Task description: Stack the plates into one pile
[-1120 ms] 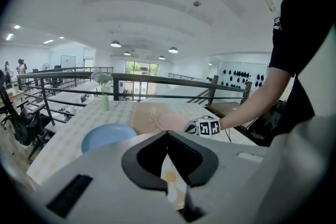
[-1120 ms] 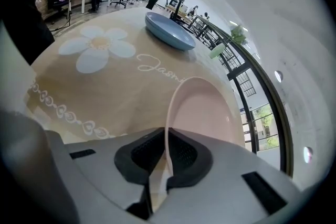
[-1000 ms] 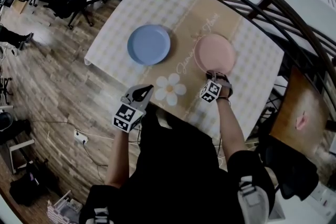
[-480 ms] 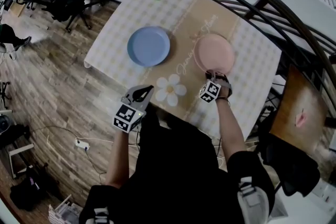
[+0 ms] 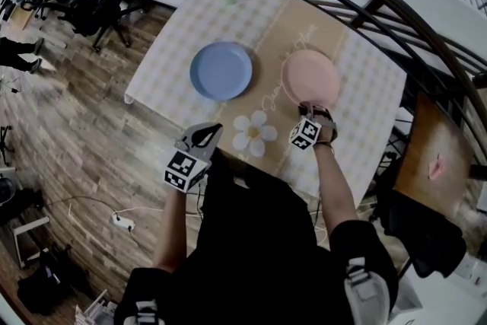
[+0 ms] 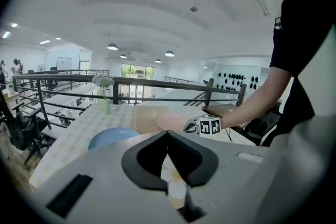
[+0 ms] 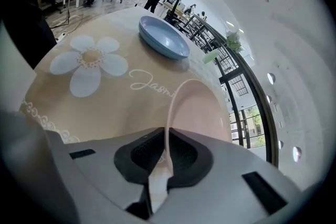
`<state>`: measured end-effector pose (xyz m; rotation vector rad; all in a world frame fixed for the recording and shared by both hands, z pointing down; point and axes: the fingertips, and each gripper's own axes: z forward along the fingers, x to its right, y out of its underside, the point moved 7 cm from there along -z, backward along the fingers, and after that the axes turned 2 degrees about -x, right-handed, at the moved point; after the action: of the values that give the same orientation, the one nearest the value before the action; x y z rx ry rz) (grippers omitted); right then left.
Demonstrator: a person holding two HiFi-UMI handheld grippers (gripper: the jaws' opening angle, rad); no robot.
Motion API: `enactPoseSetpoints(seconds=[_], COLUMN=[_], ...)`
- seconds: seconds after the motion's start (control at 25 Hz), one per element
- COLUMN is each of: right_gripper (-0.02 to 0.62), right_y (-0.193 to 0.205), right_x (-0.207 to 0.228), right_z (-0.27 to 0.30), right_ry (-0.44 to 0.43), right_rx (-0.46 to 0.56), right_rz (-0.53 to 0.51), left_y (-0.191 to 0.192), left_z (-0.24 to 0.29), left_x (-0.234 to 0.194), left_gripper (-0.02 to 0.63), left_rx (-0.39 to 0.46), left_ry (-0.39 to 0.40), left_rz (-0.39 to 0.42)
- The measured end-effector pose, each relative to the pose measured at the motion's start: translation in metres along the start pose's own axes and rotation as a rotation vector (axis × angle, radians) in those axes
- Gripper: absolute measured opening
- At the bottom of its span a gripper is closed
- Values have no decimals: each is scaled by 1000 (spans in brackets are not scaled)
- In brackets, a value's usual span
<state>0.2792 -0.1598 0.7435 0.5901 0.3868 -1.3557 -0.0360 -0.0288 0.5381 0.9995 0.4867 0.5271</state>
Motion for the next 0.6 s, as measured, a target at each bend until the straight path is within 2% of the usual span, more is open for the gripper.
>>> enactPoseSetpoints(seconds=[0.6], right_gripper=[17], right_y=[-69], right_x=[7], right_z=[-7], right_ry=[31], right_rx=[-10], right_rz=[13], left_y=[-5], left_z=[-35], left_x=[-66], left_gripper=[0], left_rx=[12], left_ry=[40], left_rz=[23])
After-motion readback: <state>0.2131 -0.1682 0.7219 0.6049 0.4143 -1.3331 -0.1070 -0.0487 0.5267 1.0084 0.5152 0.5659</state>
